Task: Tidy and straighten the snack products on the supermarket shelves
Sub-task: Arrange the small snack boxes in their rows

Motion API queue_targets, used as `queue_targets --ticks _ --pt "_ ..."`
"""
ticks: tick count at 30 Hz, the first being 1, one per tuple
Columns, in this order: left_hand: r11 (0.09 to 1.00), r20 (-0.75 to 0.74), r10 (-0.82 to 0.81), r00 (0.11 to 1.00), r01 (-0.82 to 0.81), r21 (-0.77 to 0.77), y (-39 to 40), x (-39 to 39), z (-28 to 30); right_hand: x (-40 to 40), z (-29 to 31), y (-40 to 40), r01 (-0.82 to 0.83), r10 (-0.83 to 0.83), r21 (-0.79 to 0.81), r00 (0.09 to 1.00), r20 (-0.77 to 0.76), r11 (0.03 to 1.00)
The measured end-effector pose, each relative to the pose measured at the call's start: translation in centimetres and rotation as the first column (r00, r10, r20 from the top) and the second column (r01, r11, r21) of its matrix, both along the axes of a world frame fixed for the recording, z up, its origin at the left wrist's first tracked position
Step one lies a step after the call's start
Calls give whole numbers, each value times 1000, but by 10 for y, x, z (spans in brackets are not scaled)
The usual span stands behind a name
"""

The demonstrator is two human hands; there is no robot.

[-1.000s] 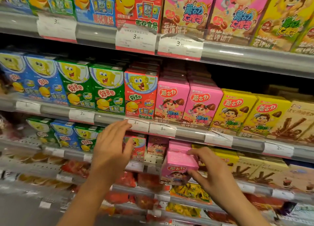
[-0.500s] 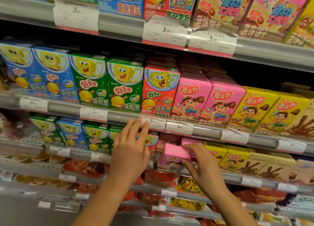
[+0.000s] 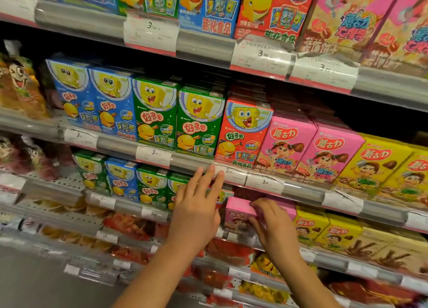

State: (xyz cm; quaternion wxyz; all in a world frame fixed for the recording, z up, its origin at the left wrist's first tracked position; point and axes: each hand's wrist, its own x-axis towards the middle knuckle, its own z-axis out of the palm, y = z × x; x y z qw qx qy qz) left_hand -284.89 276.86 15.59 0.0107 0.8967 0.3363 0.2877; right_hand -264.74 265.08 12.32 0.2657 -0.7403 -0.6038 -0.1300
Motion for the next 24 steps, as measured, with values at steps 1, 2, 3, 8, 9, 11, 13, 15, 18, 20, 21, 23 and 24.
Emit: queue_targets --ticks 1,2,3,8,9,11,13,15,18,20,21,23,24 --pt "1000 0 0 1000 0 3 0 0 0 1 0 1 -5 5 9 1000 -14 1000" --pt "1000 -1 0 1000 0 6 -1 0 0 1 0 2 -7 8 17 1000 -28 1000" --pt "1000 -3 2 1000 -2 6 -1 -1 0 2 0 3 -7 8 24 999 -42 1000" --pt "999 -29 28 999 -28 -15 -4 1 3 11 -1 4 2 0 40 999 -54 999" --pt "999 -32 31 999 -32 -14 -4 2 3 13 -1 4 3 -1 35 999 -53 999" --pt "999 -30 33 999 -33 -14 -5 3 4 18 -2 4 10 -9 24 999 -37 1000" --pt "999 -34 38 999 -38 -25 -6 3 4 22 -3 4 29 -29 19 999 -15 999" --pt "998 -44 45 998 -47 -39 -5 3 4 24 -4 5 53 -53 5 998 22 999" --pt "997 -51 52 997 -55 -51 -6 4 5 24 -5 9 98 -94 -46 992 87 994" --pt "997 -60 59 996 -62 -52 -6 5 5 23 -5 11 144 -135 -70 984 117 987" --pt "996 -63 62 996 -65 -56 -7 5 5 22 -6 11 165 -154 -78 980 128 983" --pt "995 -64 63 996 -68 -68 -7 5 5 22 -7 9 189 -175 -89 973 150 978" --pt "995 -63 63 996 -67 -69 -7 5 5 21 -8 8 193 -176 -91 971 164 977"
